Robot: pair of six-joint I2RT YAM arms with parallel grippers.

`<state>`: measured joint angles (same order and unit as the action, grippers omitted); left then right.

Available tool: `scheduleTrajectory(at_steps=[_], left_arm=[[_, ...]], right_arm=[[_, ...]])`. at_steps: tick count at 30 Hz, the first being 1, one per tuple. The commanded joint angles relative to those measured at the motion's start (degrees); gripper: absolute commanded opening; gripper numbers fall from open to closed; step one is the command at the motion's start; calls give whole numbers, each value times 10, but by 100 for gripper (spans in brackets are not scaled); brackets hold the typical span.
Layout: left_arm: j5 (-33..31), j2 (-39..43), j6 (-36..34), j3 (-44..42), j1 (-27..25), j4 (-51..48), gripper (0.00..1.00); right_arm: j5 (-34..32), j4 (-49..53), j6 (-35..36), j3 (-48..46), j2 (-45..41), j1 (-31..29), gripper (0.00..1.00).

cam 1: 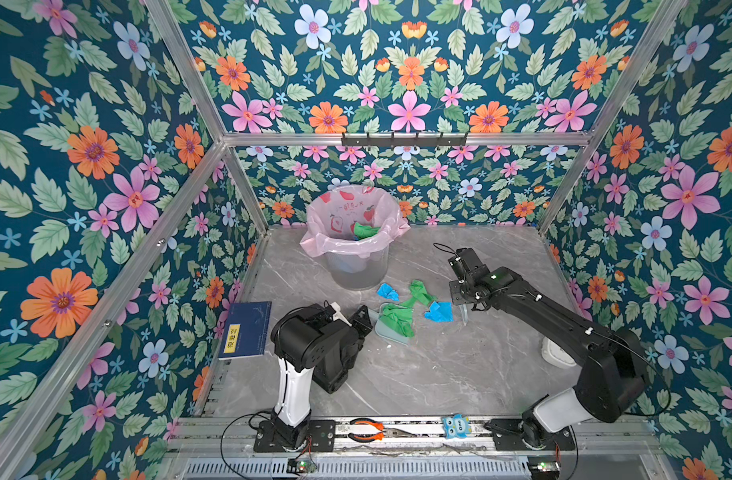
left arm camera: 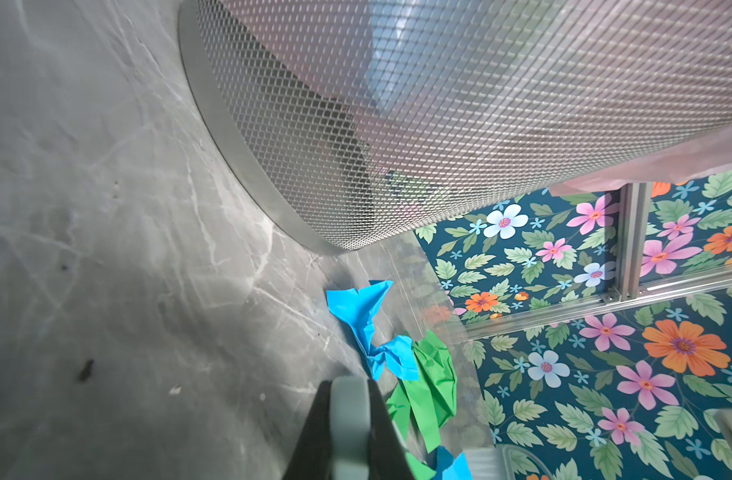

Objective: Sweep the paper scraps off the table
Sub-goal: 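Sweep green and blue scraps with the right gripper's brush into the dustpan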

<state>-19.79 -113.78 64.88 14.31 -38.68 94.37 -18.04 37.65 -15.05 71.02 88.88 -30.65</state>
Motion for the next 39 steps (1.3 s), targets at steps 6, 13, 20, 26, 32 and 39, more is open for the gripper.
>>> scheduleTrajectory(at_steps=[6, 13, 20, 26, 32, 39], left_arm=[[5, -19, -17, 12, 1, 17, 0], [20, -27, -16, 23, 1, 17, 0], [20, -22, -16, 20, 1, 17, 0], [30, -22, -6, 20, 1, 17, 0], [44, -17, 0, 17, 0, 17, 0], [60, 1, 17, 5, 1, 17, 0]], right_arm=[[75, -55, 11, -2, 19, -3, 0], [149, -79, -9, -12, 14, -8, 0], [171, -95, -57, -13, 18, -28, 0], [155, -99, -151, -17, 16, -43, 0], [112, -93, -231, -18, 10, -68, 0], [80, -80, -254, -21, -6, -73, 0]])
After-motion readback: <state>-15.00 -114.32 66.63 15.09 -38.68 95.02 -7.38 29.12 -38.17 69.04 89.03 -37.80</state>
